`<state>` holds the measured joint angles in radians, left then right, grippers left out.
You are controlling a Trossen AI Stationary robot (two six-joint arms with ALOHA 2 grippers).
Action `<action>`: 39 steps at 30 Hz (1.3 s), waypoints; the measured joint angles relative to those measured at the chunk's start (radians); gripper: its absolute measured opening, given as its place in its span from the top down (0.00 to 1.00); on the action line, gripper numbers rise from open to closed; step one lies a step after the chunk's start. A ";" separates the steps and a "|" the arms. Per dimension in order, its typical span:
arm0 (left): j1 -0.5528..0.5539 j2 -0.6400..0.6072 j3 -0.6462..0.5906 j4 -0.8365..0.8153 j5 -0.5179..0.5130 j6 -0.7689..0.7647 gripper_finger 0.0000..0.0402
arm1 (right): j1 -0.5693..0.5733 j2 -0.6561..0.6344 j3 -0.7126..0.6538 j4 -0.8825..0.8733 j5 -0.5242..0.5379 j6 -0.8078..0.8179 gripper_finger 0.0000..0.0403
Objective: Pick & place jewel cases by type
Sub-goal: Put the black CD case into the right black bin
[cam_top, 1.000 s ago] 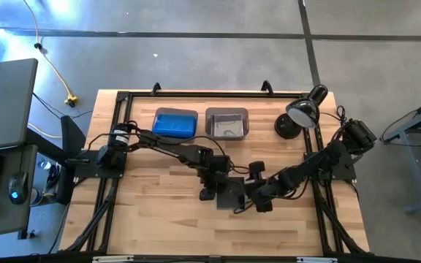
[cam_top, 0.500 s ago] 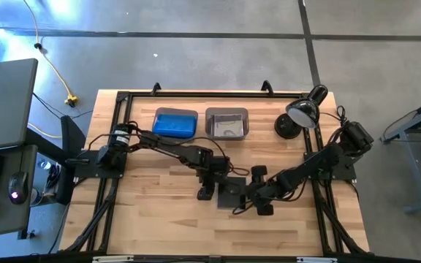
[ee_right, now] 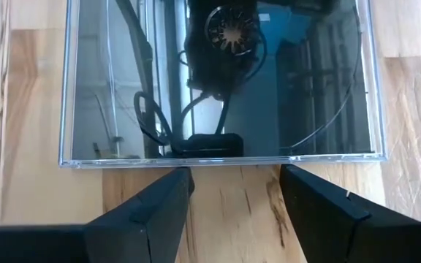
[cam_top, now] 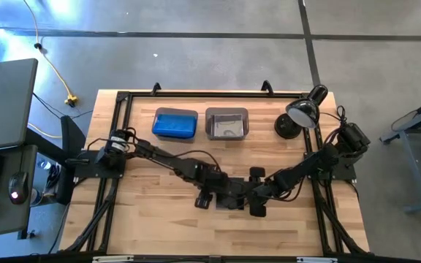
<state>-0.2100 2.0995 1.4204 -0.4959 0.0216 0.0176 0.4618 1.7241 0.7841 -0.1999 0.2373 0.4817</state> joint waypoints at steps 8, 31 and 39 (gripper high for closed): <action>-0.015 0.001 0.000 0.013 -0.057 -0.026 0.49 | -0.007 0.000 -0.002 0.010 -0.002 0.000 0.47; -0.015 -0.034 0.012 0.005 -0.115 -0.105 0.49 | -0.021 0.005 0.037 -0.019 0.040 -0.052 0.47; -0.013 -0.039 0.021 -0.012 -0.129 -0.107 0.49 | -0.021 0.005 0.037 -0.014 0.052 -0.034 0.47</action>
<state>-0.2234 2.0602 1.4418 -0.5079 -0.1072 -0.0899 0.4404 1.7290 0.8215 -0.2134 0.2892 0.4476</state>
